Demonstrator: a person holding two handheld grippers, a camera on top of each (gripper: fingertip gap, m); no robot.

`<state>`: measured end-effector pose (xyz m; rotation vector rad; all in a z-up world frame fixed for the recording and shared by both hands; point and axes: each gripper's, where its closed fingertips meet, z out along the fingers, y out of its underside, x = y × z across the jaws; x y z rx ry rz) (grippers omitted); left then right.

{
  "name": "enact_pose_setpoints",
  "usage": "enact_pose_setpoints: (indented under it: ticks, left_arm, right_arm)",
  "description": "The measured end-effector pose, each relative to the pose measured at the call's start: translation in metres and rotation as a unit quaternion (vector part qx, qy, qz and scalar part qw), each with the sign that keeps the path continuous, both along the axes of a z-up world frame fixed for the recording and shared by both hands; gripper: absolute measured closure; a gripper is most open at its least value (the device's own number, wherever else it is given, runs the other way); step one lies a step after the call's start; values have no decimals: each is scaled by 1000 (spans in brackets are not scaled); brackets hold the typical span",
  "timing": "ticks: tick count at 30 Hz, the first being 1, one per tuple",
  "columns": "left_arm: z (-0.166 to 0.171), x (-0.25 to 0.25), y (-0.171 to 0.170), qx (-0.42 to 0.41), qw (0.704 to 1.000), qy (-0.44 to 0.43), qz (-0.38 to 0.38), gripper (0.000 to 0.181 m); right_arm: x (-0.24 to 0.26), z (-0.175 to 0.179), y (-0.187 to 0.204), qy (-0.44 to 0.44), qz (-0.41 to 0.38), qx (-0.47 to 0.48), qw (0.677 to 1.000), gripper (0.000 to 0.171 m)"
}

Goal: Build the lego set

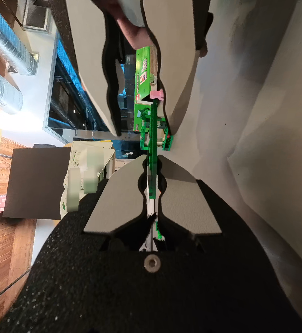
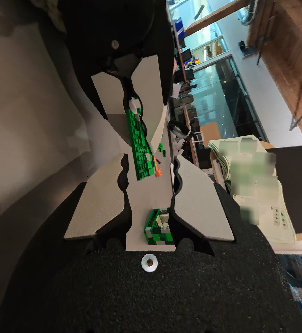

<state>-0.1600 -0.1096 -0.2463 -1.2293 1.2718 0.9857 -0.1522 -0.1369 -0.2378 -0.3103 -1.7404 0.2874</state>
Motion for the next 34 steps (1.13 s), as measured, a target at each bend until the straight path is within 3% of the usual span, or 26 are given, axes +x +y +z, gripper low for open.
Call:
enact_pose_setpoints:
  ticks: [10,26,34]
  left_arm:
    - [3,-12,0,16,1000,14,18,175]
    - [3,-40,-2,34,997,46,59,176]
    - [3,-39,-5,40,995,66,59,176]
  right_arm:
    - [6,-4,-1,54,29,-52,997,120]
    - [15,24,4,65,106,-299,946,130]
    - [5,24,28,74,54,-323,942,136]
